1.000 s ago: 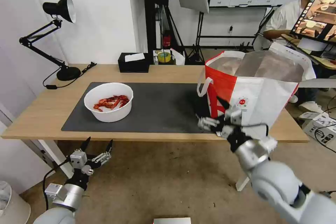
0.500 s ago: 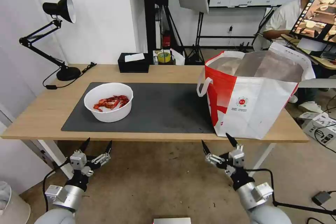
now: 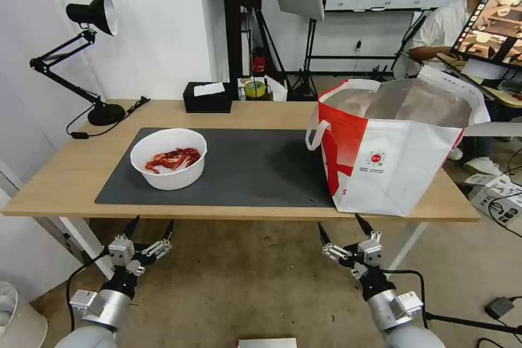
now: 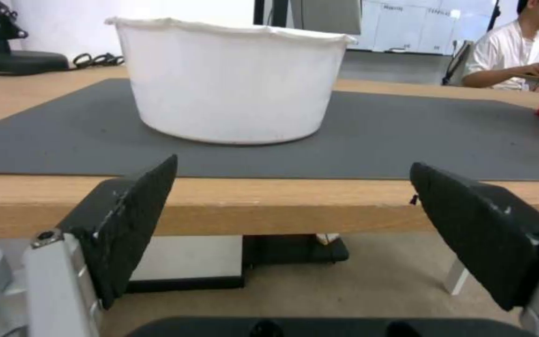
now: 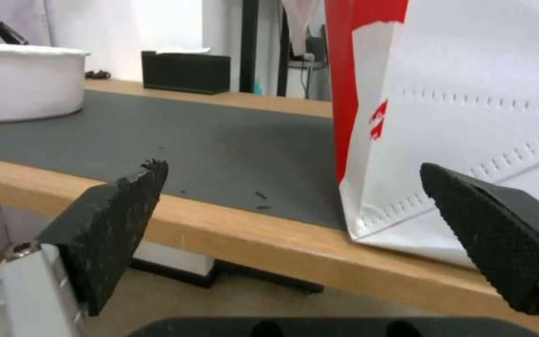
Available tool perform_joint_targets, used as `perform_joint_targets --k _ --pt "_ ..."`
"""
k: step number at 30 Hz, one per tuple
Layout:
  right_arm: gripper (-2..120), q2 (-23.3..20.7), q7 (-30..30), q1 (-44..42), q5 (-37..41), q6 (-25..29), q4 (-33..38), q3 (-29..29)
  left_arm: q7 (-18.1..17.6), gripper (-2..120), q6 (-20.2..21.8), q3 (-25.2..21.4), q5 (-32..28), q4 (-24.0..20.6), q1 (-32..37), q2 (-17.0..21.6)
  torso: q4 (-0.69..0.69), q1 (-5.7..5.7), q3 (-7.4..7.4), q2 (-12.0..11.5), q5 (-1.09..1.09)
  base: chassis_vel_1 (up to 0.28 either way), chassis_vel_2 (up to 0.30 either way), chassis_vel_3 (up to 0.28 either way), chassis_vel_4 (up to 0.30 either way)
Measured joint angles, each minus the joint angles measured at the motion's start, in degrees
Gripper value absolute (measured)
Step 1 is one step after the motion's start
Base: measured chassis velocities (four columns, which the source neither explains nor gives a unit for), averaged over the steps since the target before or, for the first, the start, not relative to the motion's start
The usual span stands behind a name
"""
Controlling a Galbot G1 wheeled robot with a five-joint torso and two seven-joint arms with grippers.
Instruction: Pick up the trash from the table and place it into the takeout bag.
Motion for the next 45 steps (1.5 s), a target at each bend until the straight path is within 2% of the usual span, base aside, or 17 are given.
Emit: perform_joint_targets --k 6,10,12,13,16,17,21,22,25,26,28,33,40,41,44,45 --pt "100 -0.17 -0.01 0.08 -0.02 -0.04 0.22 -0.06 0.0 100 0.01 0.03 0.05 0.0 0.05 -0.15 0.0 0.0 0.0 0.0 0.0 0.0 0.0 0.0 0.0" --pt "100 -0.2 -0.02 0.11 -0.02 -0.12 0.27 -0.07 -0.06 100 0.74 -0.46 -1.51 -0.62 -1.01 1.48 0.01 0.0 0.0 0.0 -0.01 0.0 0.0 0.0 0.0" --pt "100 -0.2 -0.03 0.13 -0.01 -0.16 0.29 -0.09 -0.78 100 2.39 -1.1 -4.07 -1.52 -2.85 3.86 0.01 0.0 0.0 0.0 0.0 0.0 0.0 0.0 0.0" --pt "100 -0.2 -0.03 0.13 -0.01 -0.16 0.29 -0.09 -0.78 100 2.39 -1.1 -4.07 -1.52 -2.85 3.86 0.01 0.0 0.0 0.0 0.0 0.0 0.0 0.0 0.0" --pt "100 -0.22 -0.03 0.14 0.02 -0.22 0.3 -0.1 -3.5 100 6.55 -1.82 -9.87 -3.32 -7.21 9.63 0.0 0.0 0.0 0.0 0.0 0.0 0.0 0.0 0.0" --pt "100 -0.22 -0.03 0.14 0.02 -0.22 0.3 -0.1 -3.5 100 6.55 -1.82 -9.87 -3.32 -7.21 9.63 0.0 0.0 0.0 0.0 0.0 0.0 0.0 0.0 0.0" --pt "100 -0.23 -0.03 0.16 0.04 -0.28 0.32 -0.12 -10.59 100 13.23 -0.3 -18.16 -4.86 -14.45 16.3 0.0 0.0 0.0 0.0 0.0 0.0 0.0 0.0 0.0" --pt "100 -0.23 -0.03 0.16 0.04 -0.28 0.32 -0.12 -10.59 100 13.23 -0.3 -18.16 -4.86 -14.45 16.3 0.0 0.0 0.0 0.0 0.0 0.0 0.0 0.0 0.0" --pt "100 -0.23 -0.03 0.17 0.05 -0.3 0.33 -0.13 -12.87 100 14.99 2.57 -22.26 -3.68 -20.78 20.1 -0.01 0.01 0.0 0.0 0.0 0.0 0.0 0.0 0.0" --pt "100 -0.23 -0.03 0.17 0.05 -0.3 0.33 -0.13 -12.87 100 14.99 2.57 -22.26 -3.68 -20.78 20.1 -0.01 0.01 0.0 0.0 0.0 0.0 0.0 0.0 0.0" --pt "100 -0.24 -0.03 0.18 0.07 -0.31 0.34 -0.13 -13.36 100 16.14 4.13 -24.93 -2.57 -24.41 22.53 -0.02 0.01 0.01 0.0 0.0 0.0 0.0 0.0 0.0" --pt "100 -0.24 -0.02 0.19 0.08 -0.33 0.36 -0.13 -13.61 100 18.58 5.68 -27.99 -0.68 -27.27 24.76 0.01 0.0 0.0 0.0 0.0 0.0 0.0 0.0 0.0" --pt "100 -0.24 -0.02 0.19 0.1 -0.35 0.38 -0.14 -14.37 100 26.51 6.76 -35.63 3.58 -30.93 27.98 0.0 0.01 0.01 0.0 0.0 0.0 0.0 0.0 0.0" --pt "100 -0.24 -0.02 0.19 0.1 -0.35 0.38 -0.14 -14.37 100 26.51 6.76 -35.63 3.58 -30.93 27.98 0.0 0.01 0.01 0.0 0.0 0.0 0.0 0.0 0.0" --pt "100 -0.24 -0.02 0.19 0.1 -0.35 0.39 -0.14 -16.56 100 30.81 7.32 -39.91 5.83 -33.22 29.83 0.02 0.01 0.0 0.0 0.01 0.0 0.0 0.0 0.0" --pt "100 -0.24 -0.02 0.19 0.1 -0.35 0.39 -0.14 -16.56 100 30.81 7.32 -39.91 5.83 -33.22 29.83 0.02 0.01 0.0 0.0 0.01 0.0 0.0 0.0 0.0"
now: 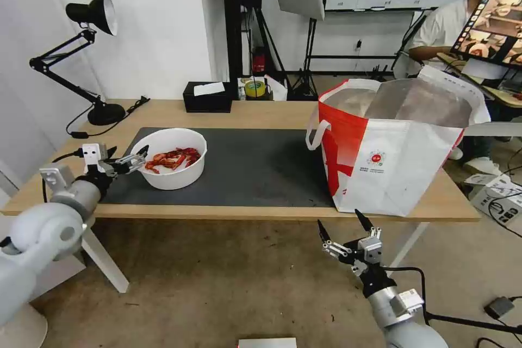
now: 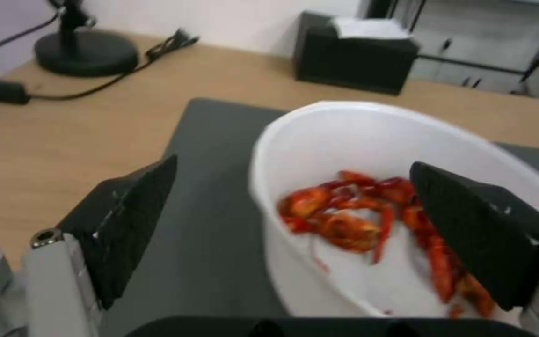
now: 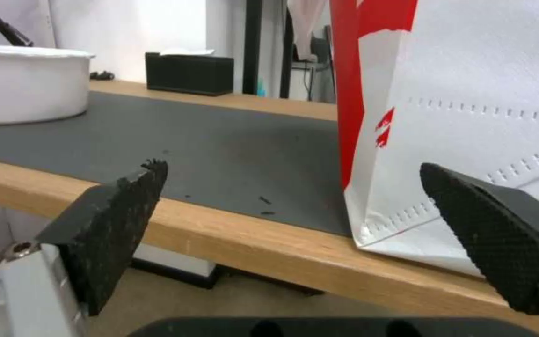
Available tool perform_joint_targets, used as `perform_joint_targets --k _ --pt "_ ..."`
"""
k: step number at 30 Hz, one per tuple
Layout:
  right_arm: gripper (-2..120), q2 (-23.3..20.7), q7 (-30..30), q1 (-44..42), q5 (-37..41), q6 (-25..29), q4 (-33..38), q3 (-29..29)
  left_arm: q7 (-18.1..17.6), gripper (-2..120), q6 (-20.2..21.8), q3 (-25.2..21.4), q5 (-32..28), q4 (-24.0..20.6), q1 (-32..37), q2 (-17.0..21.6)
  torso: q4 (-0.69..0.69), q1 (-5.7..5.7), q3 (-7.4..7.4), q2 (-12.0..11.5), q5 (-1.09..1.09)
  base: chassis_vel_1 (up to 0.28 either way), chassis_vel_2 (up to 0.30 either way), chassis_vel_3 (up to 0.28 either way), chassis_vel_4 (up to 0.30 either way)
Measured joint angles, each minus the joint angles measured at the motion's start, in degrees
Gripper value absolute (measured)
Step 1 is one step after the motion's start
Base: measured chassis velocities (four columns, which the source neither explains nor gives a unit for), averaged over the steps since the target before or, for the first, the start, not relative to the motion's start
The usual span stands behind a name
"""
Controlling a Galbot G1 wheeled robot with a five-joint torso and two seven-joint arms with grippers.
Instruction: Pick up the trash from the table and place it into the takeout bag.
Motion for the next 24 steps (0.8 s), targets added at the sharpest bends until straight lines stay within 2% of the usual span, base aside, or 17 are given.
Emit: perform_joint_targets --k 3,4,7,8,11,12,15,16,20,24 --pt "100 0.0 0.0 0.0 0.0 0.0 0.0 0.0 -0.37 100 5.0 2.25 -4.28 2.23 -4.48 0.98 -0.02 0.0 0.0 0.0 -0.01 0.0 0.0 0.0 0.0" --pt "100 0.0 0.0 0.0 0.0 0.0 0.0 0.0 -0.37 100 5.0 2.25 -4.28 2.23 -4.48 0.98 -0.02 0.0 0.0 0.0 -0.01 0.0 0.0 0.0 0.0" --pt "100 0.0 0.0 0.0 0.0 0.0 0.0 0.0 -0.41 100 10.97 3.52 -7.19 3.89 -8.29 0.96 -0.02 0.0 0.0 0.0 0.0 0.0 0.0 0.0 0.0" --pt "100 0.0 0.0 0.0 0.0 0.0 0.0 0.0 -0.41 100 10.97 3.52 -7.19 3.89 -8.29 0.96 -0.02 0.0 0.0 0.0 0.0 0.0 0.0 0.0 0.0" --pt "100 0.0 0.0 0.0 0.0 0.0 0.0 0.0 -2.61 100 15.69 4.66 -10.05 5.32 -10.82 0.36 -0.01 0.0 0.0 0.0 -0.01 0.0 0.0 0.0 0.0" --pt "100 0.0 0.0 0.0 0.0 0.0 0.0 0.0 -2.61 100 15.69 4.66 -10.05 5.32 -10.82 0.36 -0.01 0.0 0.0 0.0 -0.01 0.0 0.0 0.0 0.0" --pt "100 0.0 0.0 0.0 0.0 0.0 0.0 0.0 -5.56 100 19.62 6.33 -12.91 6.85 -13.58 -0.52 -0.02 0.0 0.0 0.0 -0.01 0.0 0.0 0.0 0.0" --pt "100 0.0 0.0 0.0 0.0 0.0 0.0 0.0 -5.56 100 19.62 6.33 -12.91 6.85 -13.58 -0.52 -0.02 0.0 0.0 0.0 -0.01 0.0 0.0 0.0 0.0" --pt "100 0.0 0.0 0.0 0.0 -0.01 0.0 0.0 -8.54 100 23.87 8.66 -16.86 8.24 -17.46 -1.22 -0.01 0.0 0.0 0.0 -0.01 0.0 0.0 0.0 0.0" --pt "100 0.0 0.0 0.01 0.0 0.0 0.0 0.0 -10.94 100 25.21 10.99 -18.46 9.51 -20.47 -1.94 -0.01 0.0 0.0 0.0 0.0 0.0 0.0 0.0 0.0"
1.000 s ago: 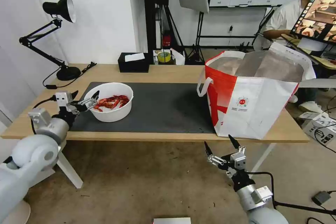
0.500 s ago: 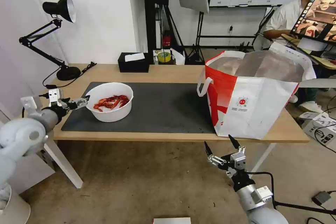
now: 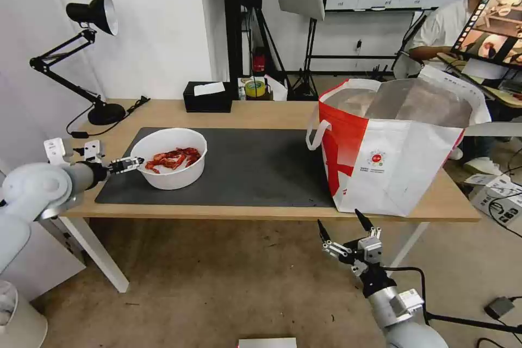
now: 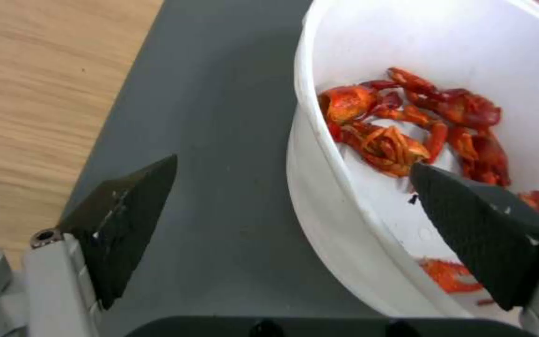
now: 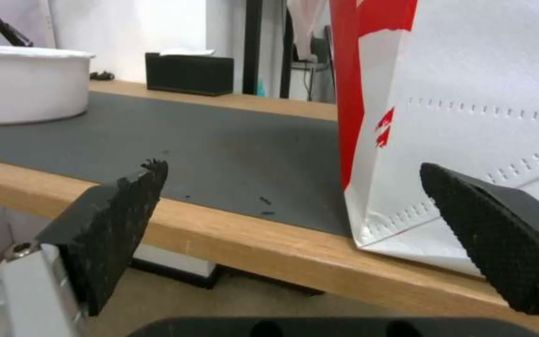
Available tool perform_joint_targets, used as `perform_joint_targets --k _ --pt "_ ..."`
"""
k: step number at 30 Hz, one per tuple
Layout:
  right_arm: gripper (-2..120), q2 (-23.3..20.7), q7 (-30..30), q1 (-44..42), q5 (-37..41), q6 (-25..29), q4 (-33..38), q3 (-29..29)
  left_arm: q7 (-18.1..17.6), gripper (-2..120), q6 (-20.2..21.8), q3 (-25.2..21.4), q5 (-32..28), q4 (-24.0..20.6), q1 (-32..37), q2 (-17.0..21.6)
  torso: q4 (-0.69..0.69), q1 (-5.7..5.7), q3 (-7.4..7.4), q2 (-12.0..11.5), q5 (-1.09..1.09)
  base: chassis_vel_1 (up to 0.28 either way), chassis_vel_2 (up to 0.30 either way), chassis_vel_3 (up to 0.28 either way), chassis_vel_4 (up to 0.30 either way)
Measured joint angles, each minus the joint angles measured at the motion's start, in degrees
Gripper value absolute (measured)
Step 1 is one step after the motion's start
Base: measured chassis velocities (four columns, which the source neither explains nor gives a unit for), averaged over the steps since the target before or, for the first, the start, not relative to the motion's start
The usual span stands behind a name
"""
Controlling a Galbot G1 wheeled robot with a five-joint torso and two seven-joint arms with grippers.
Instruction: Pick up the trash from the table and place it into the takeout bag.
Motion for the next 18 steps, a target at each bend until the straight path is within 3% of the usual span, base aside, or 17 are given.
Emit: perform_joint_targets --k 7,18 --pt "100 0.0 0.0 0.0 0.0 0.0 0.0 0.0 -6.67 100 1.13 5.56 -3.03 3.02 -6.27 -2.78 -0.01 0.0 0.0 0.0 0.0 0.0 0.0 0.0 0.0" --pt "100 0.0 0.0 0.0 0.0 0.0 0.0 0.0 -12.21 100 2.5 8.87 -6.64 5.88 -10.41 -4.81 0.0 0.0 0.0 0.0 0.01 0.0 0.0 0.0 0.0"
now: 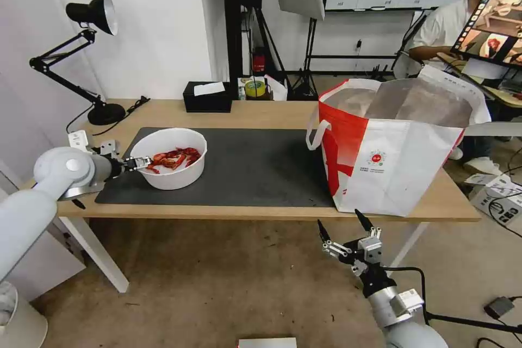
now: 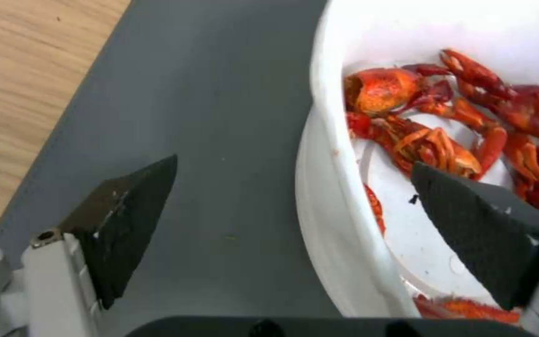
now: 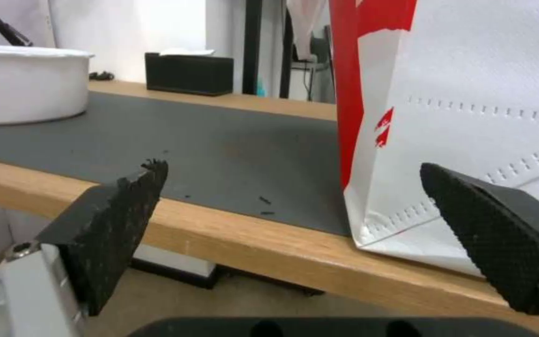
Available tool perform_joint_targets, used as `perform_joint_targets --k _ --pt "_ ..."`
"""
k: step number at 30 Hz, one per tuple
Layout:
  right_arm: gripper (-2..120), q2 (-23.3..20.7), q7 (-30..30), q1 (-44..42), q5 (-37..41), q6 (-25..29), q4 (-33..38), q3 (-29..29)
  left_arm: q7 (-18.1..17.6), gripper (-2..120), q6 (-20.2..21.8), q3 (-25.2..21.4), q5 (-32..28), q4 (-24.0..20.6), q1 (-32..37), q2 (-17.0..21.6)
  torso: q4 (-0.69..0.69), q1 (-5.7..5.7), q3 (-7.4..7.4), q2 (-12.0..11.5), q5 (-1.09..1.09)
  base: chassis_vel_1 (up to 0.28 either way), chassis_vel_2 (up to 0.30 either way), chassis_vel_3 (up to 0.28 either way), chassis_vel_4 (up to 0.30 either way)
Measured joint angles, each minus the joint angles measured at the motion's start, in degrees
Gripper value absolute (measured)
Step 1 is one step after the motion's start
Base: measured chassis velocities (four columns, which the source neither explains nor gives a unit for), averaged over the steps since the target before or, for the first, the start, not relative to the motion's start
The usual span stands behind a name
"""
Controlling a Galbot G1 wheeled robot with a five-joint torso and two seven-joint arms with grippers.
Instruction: Pick up the trash from the table and place it into the takeout bag.
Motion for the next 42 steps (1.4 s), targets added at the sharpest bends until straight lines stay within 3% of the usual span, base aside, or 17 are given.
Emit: perform_joint_targets --k 6,18,24,27,30,42 --pt "100 0.0 0.0 0.0 0.0 0.0 0.0 0.0 -2.23 77 -0.31 1.12 -0.6 0.06 -0.95 -0.21 0.01 -0.01 -0.01 0.01 -0.01 0.0 0.0 0.0 0.0" --pt "100 0.0 0.0 0.0 0.0 0.0 0.0 0.0 -1.82 34 -2.43 1.91 -0.67 -1.14 -1.19 0.19 0.0 0.0 0.0 0.0 -0.02 0.0 0.0 0.0 0.0" --pt "100 0.0 0.0 0.0 0.0 0.0 0.0 0.0 -1.85 20 -3.49 1.92 -0.46 -1.85 -0.84 0.0 0.0 -0.01 0.0 0.0 -0.02 0.0 0.0 0.0 0.0" --pt "100 0.0 0.0 0.0 0.0 0.0 0.0 0.0 -2.04 2 -5.24 1.4 -0.37 -2.59 -0.08 -0.08 0.0 0.0 0.0 0.0 -0.02 0.0 0.0 0.0 0.0" --pt "100 0.0 0.0 0.01 0.0 0.0 0.0 0.0 -1.96 0 -7.97 0.54 0.01 -3.96 0.35 -0.15 0.0 0.0 0.0 0.0 -0.02 0.0 0.0 0.0 0.0" --pt "100 0.0 0.0 0.0 0.0 0.0 0.0 0.0 -1.93 0 -8.67 -0.4 -2.04 -7.4 -1.37 -0.41 0.01 -0.01 0.0 0.0 -0.02 0.0 0.0 0.0 0.0"
